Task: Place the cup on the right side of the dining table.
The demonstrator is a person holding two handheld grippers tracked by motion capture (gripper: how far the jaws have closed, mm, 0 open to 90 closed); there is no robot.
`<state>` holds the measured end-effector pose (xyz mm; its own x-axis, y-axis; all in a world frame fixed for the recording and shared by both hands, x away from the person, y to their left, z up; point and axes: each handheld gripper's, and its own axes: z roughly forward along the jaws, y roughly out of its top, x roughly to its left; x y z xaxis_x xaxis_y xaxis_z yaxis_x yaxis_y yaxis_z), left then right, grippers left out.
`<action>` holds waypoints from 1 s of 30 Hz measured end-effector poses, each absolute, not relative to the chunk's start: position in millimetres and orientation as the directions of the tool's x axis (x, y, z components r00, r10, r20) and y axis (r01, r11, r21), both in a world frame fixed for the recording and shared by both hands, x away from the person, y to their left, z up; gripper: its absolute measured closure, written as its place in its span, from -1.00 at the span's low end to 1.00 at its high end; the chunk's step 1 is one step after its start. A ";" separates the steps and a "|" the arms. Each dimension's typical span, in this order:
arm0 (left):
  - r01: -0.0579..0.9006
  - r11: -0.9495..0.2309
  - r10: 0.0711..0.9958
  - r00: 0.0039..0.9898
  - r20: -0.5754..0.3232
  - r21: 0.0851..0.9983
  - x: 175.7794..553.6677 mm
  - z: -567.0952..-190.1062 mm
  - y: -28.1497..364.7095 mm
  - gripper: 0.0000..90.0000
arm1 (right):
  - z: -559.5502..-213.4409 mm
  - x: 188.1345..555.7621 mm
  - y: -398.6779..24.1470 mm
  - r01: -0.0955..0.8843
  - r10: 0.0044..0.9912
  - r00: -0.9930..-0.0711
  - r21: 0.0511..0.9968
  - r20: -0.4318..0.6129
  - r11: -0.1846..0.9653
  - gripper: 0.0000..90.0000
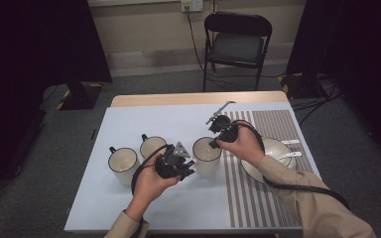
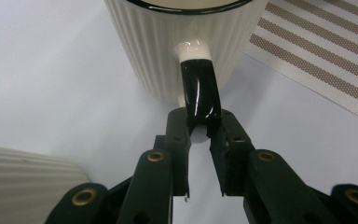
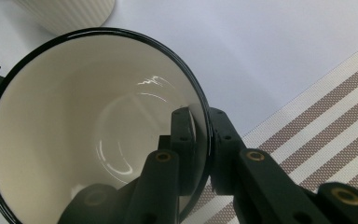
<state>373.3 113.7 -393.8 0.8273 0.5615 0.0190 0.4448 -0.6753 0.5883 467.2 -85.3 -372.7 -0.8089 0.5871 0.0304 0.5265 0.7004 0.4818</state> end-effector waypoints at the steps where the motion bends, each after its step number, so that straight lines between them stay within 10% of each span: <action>1: 0.443 -0.679 0.561 0.827 0.024 0.585 374.5 -393.5 113.1 0.72 | -372.3 467.9 -85.6 0.527 0.587 -0.809 0.480 0.030 0.701 0.83; 30: 0.450 -0.688 0.577 0.815 0.053 0.570 399.7 -384.0 99.4 0.72 | -365.8 495.5 -95.7 0.551 0.606 -0.794 0.467 0.038 0.692 0.84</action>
<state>399.7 99.4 -384.0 0.8149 0.5771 0.0534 0.4499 -0.6879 0.5695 495.5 -95.7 -365.8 -0.7945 0.6061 0.0385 0.5505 0.6920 0.4670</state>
